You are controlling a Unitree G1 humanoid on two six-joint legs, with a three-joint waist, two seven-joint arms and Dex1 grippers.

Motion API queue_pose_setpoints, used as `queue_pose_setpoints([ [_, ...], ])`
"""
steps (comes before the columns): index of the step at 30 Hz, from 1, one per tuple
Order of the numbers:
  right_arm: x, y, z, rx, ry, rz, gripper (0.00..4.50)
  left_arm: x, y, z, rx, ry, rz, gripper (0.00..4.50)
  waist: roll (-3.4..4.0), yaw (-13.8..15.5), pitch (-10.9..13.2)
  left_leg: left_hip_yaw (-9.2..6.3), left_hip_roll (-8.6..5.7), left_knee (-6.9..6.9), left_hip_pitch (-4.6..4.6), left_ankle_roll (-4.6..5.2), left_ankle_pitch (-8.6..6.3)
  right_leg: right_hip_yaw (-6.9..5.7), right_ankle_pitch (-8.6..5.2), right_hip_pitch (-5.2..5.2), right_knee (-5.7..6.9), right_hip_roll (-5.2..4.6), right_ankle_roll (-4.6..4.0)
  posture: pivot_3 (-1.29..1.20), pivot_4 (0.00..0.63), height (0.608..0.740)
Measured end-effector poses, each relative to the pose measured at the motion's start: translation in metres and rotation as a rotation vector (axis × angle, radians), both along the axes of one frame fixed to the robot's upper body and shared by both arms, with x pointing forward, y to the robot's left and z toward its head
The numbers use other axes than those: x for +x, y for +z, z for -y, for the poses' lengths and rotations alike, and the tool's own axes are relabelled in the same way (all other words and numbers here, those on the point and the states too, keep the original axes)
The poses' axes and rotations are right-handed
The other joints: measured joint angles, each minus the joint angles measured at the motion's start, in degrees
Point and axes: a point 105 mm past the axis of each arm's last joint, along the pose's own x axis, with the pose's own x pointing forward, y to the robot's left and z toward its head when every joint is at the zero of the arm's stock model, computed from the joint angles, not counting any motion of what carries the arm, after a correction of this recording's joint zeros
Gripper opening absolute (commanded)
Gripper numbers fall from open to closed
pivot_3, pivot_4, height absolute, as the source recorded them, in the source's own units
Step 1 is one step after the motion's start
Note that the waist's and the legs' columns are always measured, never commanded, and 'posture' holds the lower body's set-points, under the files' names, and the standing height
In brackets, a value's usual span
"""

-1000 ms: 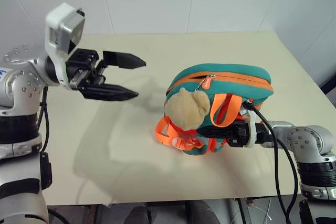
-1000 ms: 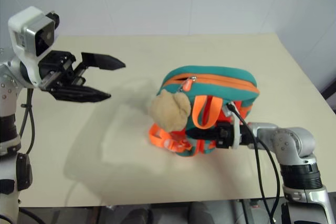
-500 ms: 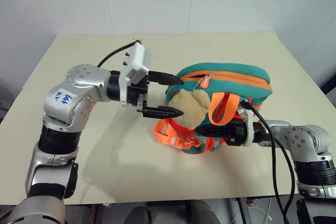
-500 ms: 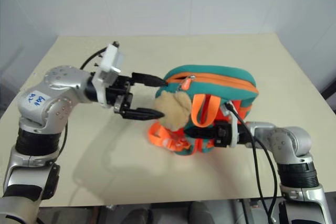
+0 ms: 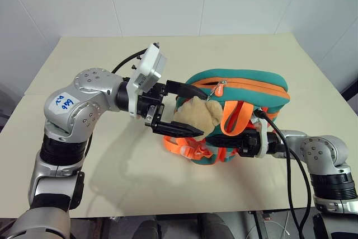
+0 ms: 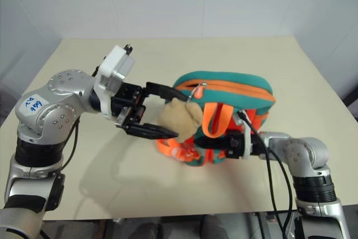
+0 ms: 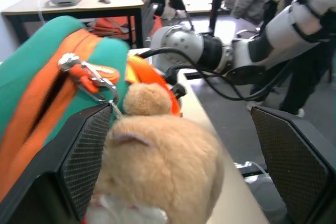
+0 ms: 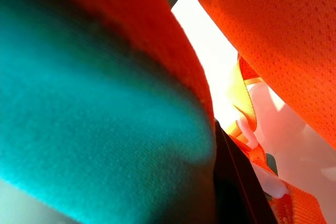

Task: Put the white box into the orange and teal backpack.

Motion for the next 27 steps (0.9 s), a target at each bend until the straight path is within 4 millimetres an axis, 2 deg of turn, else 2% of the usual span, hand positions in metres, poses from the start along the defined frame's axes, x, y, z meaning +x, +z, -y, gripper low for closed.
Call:
queue_pose_setpoints([
  [5,0.000,0.000,0.000,-0.001,-0.003,-0.001,0.55,0.008,-0.010,-0.001,0.096,0.081,0.055,4.49,0.00,0.1,0.0,-0.01,-0.01,0.02,0.00,0.00,0.00,-0.01,0.00,0.02,-0.09,0.00,0.00,0.00,0.150,0.740],
  [12,0.001,0.000,-0.001,0.006,-0.004,0.002,0.55,0.018,-0.023,0.019,0.109,0.139,0.082,4.49,0.00,0.2,0.0,-0.02,-0.02,0.02,-0.01,0.00,0.00,-0.01,0.00,0.04,-0.16,0.00,0.01,0.00,0.150,0.740],
  [15,0.001,0.001,-0.001,0.010,-0.007,0.009,0.55,0.018,-0.023,0.023,0.090,0.135,0.074,3.91,0.00,0.1,0.0,-0.02,-0.01,-0.01,-0.01,0.00,0.00,-0.01,0.00,0.04,-0.14,0.00,0.01,0.00,0.150,0.740],
  [21,0.002,0.001,-0.001,0.010,-0.010,0.013,0.55,0.020,-0.021,0.023,0.069,0.143,0.061,2.27,0.00,0.1,0.0,-0.02,-0.01,-0.01,-0.02,0.00,0.00,-0.01,0.01,0.04,-0.16,0.00,0.01,0.00,0.150,0.740],
  [24,0.002,0.001,-0.002,0.011,-0.011,0.012,0.55,0.022,-0.020,0.010,0.082,0.143,0.054,1.62,0.00,-0.1,0.0,-0.01,-0.01,-0.02,-0.01,0.00,0.00,-0.01,0.00,0.01,-0.18,0.01,0.01,0.00,0.150,0.740],
  [27,0.002,0.000,-0.002,0.009,-0.012,0.009,0.55,0.023,-0.019,-0.012,0.112,0.157,0.054,1.35,0.00,-0.2,0.0,0.01,0.00,-0.04,0.02,0.00,0.00,0.00,0.00,0.00,-0.21,0.02,0.00,0.00,0.150,0.740],
])
